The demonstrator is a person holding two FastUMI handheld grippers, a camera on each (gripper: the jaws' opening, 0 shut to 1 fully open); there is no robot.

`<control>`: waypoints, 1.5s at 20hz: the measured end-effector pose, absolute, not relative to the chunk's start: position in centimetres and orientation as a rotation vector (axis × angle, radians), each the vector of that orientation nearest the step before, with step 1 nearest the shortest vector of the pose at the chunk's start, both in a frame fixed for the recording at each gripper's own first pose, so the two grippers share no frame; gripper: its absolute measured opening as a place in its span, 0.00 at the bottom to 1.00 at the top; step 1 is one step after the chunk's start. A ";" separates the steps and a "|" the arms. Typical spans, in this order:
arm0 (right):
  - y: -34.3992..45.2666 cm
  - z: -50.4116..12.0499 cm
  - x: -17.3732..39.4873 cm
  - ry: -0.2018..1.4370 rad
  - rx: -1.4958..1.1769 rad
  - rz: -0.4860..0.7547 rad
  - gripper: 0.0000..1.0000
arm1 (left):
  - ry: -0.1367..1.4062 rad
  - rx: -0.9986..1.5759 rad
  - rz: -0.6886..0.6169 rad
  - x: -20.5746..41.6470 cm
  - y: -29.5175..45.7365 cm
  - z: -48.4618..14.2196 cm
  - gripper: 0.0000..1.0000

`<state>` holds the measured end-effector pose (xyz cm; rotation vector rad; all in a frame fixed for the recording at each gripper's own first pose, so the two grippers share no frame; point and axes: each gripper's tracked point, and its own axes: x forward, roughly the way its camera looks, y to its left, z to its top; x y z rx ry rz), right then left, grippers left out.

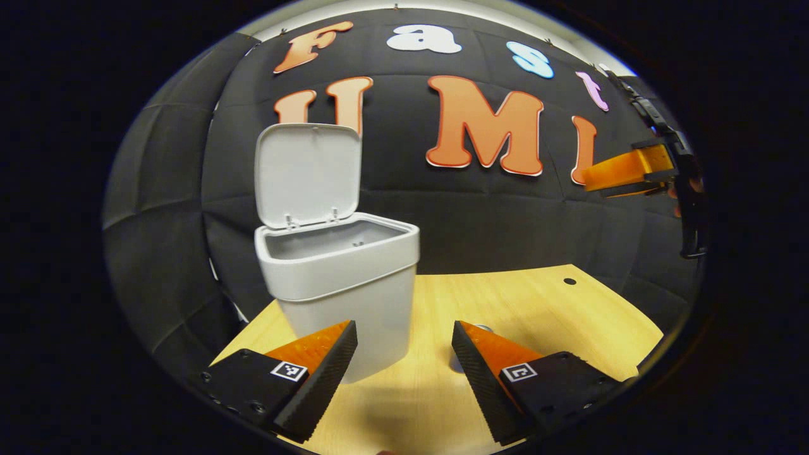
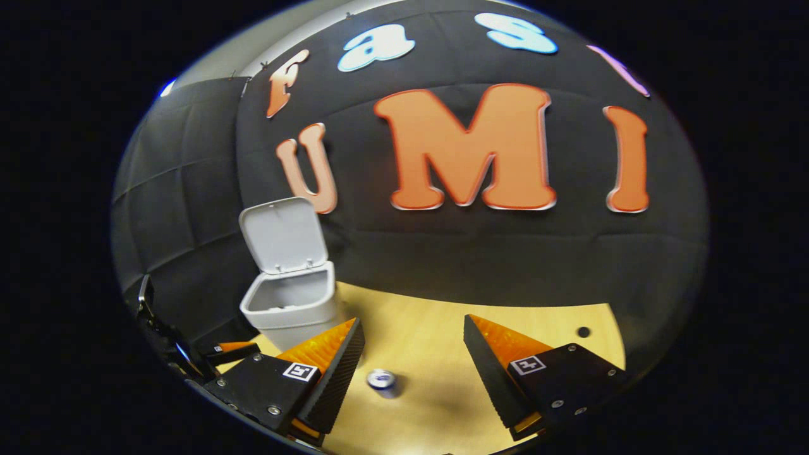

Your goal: Press the lid of the desktop garbage bin to open it, pick up the crumpled paper on the desktop and throw it into the bin, then pick up the pop can on the desktop and drop it into the bin, and finally close the garbage bin lid.

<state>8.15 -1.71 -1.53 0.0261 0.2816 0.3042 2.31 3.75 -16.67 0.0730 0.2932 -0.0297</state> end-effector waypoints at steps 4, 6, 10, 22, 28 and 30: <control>-11.8 -2.5 5.7 0.252 0.068 0.102 0.95 | 0.331 0.088 -0.101 5.4 -1.5 -20.5 0.95; -16.0 -3.8 4.8 0.291 0.110 0.035 0.95 | 0.396 0.055 -0.129 6.2 -3.9 -23.5 0.96; -20.6 -6.0 3.9 0.338 0.158 -0.045 0.94 | 0.479 0.054 -0.137 8.2 -6.4 -28.2 0.96; -21.2 -7.6 5.0 0.390 0.117 -0.025 0.94 | 0.665 0.059 -0.064 10.8 -5.4 -37.0 0.98; -20.1 -7.7 5.0 0.402 0.102 -0.003 0.94 | 0.632 0.057 -0.067 10.6 -4.6 -35.6 0.83; -19.7 -7.4 5.1 0.394 0.110 0.008 0.94 | 0.601 0.087 -0.073 9.5 -4.2 -33.5 0.82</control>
